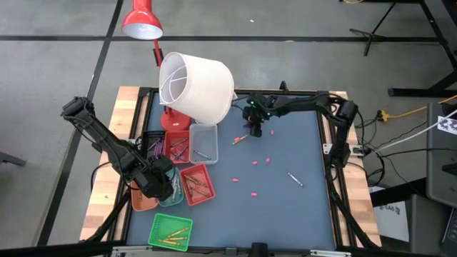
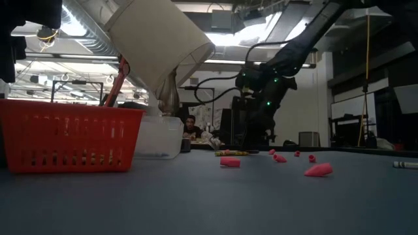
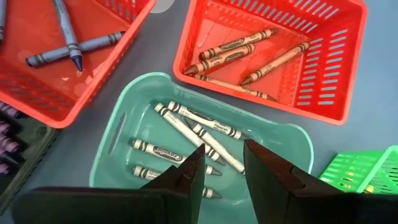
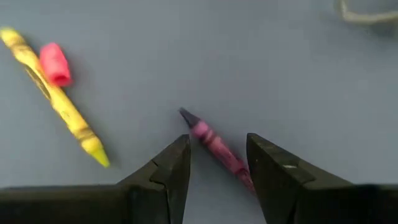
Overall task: Sort crayons
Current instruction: Put the violet crayon into the black bin
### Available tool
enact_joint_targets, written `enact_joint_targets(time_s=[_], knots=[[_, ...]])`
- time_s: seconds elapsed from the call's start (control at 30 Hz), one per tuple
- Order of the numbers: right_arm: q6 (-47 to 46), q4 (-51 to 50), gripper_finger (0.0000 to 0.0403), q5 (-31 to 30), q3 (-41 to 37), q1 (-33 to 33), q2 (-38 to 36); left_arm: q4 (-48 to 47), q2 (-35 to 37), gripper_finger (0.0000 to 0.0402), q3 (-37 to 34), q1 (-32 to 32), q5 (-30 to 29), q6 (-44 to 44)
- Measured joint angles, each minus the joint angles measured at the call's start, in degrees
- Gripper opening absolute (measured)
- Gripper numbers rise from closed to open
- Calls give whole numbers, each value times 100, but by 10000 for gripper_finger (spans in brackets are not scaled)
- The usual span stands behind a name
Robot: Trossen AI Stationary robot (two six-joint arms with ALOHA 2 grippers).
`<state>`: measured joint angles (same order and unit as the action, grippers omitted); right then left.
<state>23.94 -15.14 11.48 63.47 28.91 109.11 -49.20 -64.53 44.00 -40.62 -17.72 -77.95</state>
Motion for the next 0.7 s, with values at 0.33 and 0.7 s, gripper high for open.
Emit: enact_joint_targets(time_s=[0.33, 0.7], knots=[[376, -327, 146, -165, -9, 0, 44, 49, 0, 94, -2, -2, -80, 2], [367, -395, 54, -35, -24, -7, 42, 47, 0, 94, -2, -2, -127, -5]])
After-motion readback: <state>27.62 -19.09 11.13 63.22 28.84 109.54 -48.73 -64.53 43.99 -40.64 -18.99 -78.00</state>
